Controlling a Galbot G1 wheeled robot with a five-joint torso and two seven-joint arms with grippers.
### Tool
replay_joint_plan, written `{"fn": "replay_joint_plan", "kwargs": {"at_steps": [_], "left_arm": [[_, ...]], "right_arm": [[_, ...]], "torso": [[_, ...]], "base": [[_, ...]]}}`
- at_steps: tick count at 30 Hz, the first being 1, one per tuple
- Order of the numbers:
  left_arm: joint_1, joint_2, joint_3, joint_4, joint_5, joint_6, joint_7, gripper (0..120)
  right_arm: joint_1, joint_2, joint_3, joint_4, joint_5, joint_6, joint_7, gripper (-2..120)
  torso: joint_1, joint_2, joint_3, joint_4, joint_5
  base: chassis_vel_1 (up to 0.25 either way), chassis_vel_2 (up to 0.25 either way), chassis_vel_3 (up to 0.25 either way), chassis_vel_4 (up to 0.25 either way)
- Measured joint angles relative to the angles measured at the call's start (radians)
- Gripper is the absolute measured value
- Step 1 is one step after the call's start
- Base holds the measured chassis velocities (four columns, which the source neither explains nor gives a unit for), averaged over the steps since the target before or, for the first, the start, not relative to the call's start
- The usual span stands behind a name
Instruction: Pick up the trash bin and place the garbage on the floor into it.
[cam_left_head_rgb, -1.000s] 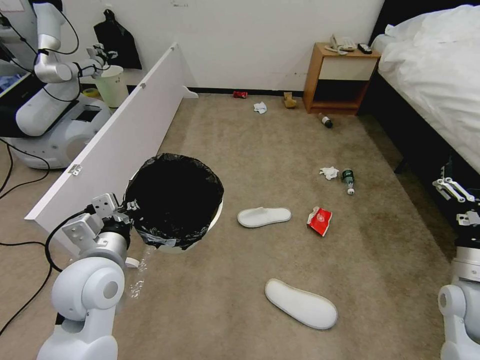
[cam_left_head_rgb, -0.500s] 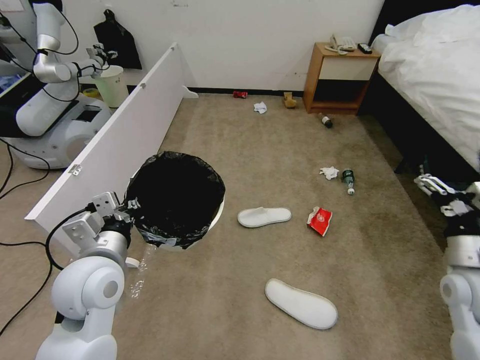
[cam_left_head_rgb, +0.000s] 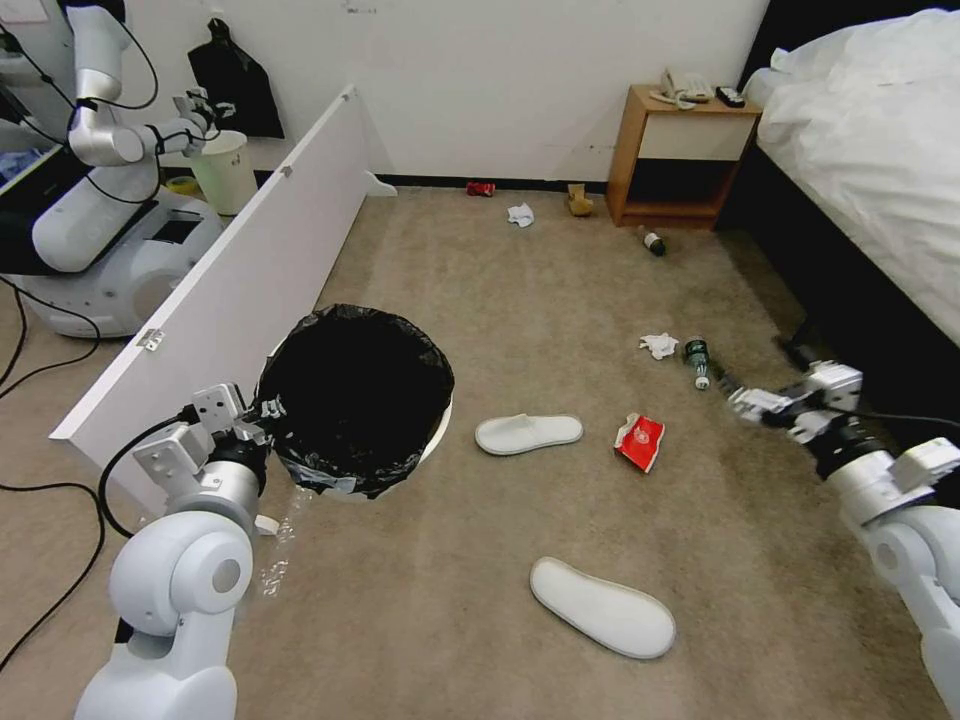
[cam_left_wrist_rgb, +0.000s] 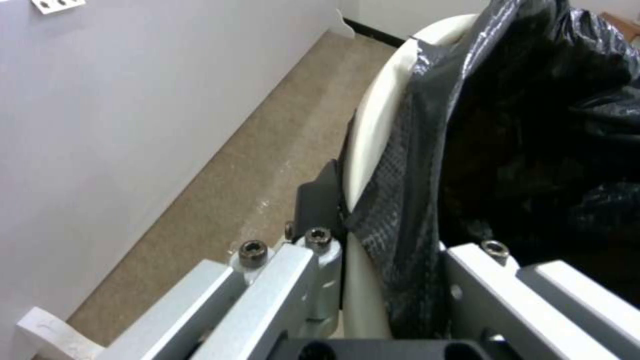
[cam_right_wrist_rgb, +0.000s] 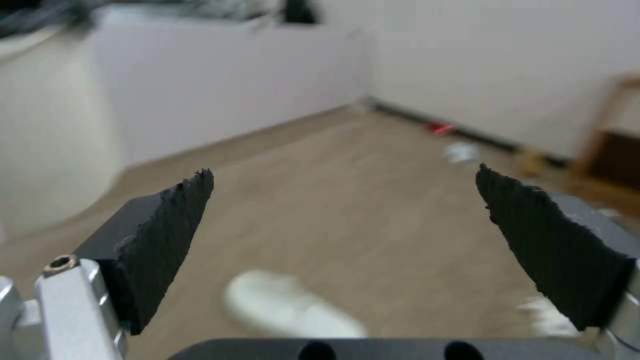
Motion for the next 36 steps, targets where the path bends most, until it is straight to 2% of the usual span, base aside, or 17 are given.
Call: {"fn": "replay_joint_plan", "kwargs": {"at_steps": [1,2,3,5,8,10,12,14,21,23,26,29,36], "left_arm": [[0.002,0.000,0.002,0.000,0.005,-0.002,0.002,4],[0.004,0.000,0.003,-0.001,0.007,-0.002,0.003,4],[0.004,0.000,0.003,-0.001,0.007,-0.002,0.003,4],[0.006,0.000,0.003,-0.004,0.009,-0.003,0.003,4],[0.008,0.001,0.003,-0.005,0.010,-0.003,0.003,4],[0.012,0.002,0.002,-0.005,0.012,-0.005,0.004,4],[0.013,0.002,0.002,-0.005,0.013,-0.005,0.004,4],[0.014,0.001,0.005,-0.005,0.016,-0.006,0.005,4],[0.015,-0.001,0.008,-0.005,0.020,-0.007,0.006,4],[0.016,-0.001,0.010,-0.005,0.023,-0.007,0.006,4],[0.015,-0.002,0.012,-0.005,0.024,-0.008,0.006,4],[0.016,-0.002,0.014,0.000,0.027,-0.010,0.008,4],[0.012,-0.001,0.019,0.005,0.030,-0.011,0.009,4]], "right_arm": [[-0.006,-0.043,-0.040,-0.053,-0.003,0.003,-0.133,100],[-0.006,-0.059,-0.057,-0.085,-0.016,0.006,-0.192,99],[-0.006,-0.059,-0.057,-0.085,-0.016,0.006,-0.192,99],[-0.003,-0.074,-0.075,-0.140,-0.039,0.015,-0.307,99],[-0.001,-0.075,-0.077,-0.166,-0.058,0.021,-0.365,99],[0.002,-0.071,-0.065,-0.218,-0.109,0.036,-0.492,98],[0.002,-0.070,-0.060,-0.226,-0.120,0.038,-0.508,98],[0.001,-0.064,-0.037,-0.269,-0.162,0.057,-0.567,98],[0.000,-0.056,0.002,-0.316,-0.218,0.066,-0.643,99],[0.009,-0.045,0.023,-0.347,-0.283,0.075,-0.703,100],[0.016,-0.034,0.039,-0.371,-0.343,0.080,-0.741,100],[0.023,-0.022,0.052,-0.397,-0.395,0.089,-0.768,100],[0.032,-0.003,0.052,-0.436,-0.425,0.097,-0.786,100]], "torso": [[0.000,0.000,0.000,-0.0002,0.0000],[0.000,0.000,0.000,0.0000,-0.0001],[0.000,0.000,0.000,0.0000,-0.0001],[0.000,0.000,0.000,-0.0001,0.0002],[0.000,0.000,0.000,-0.0002,0.0000],[0.000,0.000,0.000,-0.0001,0.0001],[0.000,0.000,0.000,-0.0001,0.0001],[0.000,0.000,0.000,-0.0001,0.0001],[0.000,0.000,0.000,-0.0001,0.0000],[0.000,0.000,0.000,-0.0001,0.0000],[0.000,0.000,0.000,-0.0001,0.0000],[0.000,0.000,0.000,-0.0002,0.0000],[0.000,0.000,0.000,-0.0001,0.0000]], "base": [[0.000,0.000,0.000,0.000],[0.000,0.000,0.000,0.000],[0.000,0.000,0.000,0.000],[0.000,0.000,0.000,0.000],[0.000,0.000,0.000,0.000],[0.000,0.000,0.000,0.000],[0.000,0.000,0.000,0.000],[0.000,0.000,0.000,0.000],[0.000,0.000,0.000,0.000],[0.000,0.000,0.000,0.000],[0.000,0.000,0.000,0.000],[0.000,0.000,0.000,0.000],[0.000,0.000,0.000,0.000]]}}
